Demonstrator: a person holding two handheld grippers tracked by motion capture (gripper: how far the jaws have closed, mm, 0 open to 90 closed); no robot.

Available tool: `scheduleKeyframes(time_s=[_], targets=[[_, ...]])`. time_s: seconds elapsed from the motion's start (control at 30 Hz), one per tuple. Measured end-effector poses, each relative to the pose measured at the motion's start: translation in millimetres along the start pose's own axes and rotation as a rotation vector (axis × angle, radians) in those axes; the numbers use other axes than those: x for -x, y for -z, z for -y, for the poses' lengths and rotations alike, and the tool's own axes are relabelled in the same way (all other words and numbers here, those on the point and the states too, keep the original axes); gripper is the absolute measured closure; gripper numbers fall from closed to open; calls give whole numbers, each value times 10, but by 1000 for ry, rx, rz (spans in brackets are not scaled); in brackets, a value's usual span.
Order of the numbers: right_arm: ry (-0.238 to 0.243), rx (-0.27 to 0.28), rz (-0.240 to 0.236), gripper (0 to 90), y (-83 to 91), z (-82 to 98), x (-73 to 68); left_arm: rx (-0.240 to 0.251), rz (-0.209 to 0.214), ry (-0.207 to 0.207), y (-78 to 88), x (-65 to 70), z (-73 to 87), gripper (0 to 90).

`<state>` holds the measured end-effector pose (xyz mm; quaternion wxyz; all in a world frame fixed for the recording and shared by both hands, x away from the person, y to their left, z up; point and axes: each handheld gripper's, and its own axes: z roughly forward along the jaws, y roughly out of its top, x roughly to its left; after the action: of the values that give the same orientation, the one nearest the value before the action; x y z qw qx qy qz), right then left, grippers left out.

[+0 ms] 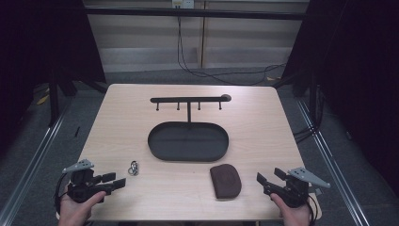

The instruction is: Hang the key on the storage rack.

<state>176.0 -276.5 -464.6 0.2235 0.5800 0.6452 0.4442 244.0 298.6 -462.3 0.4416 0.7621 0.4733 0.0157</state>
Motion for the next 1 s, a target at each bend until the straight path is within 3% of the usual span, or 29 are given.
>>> scheduleKeyframes(time_s=[0.3, 0.5, 0.6, 0.83, 1.0], targets=[[1, -31, -8, 231, -16, 4, 6, -10, -7, -10, 3, 3, 8, 372], [-9, -41, -15, 230, -31, 4, 17, -25, -32, -3, -14, 14, 8, 402], [6, -30, -16, 232, -18, -3, 3, -37, -40, -24, -41, 46, 6, 408], [16, -35, -22, 231, -9, -1, -20, -36, -21, -13, -41, 87, -17, 415], [16, -52, -29, 231, -37, -3, -18, -36, -24, -31, -63, 116, -105, 439]])
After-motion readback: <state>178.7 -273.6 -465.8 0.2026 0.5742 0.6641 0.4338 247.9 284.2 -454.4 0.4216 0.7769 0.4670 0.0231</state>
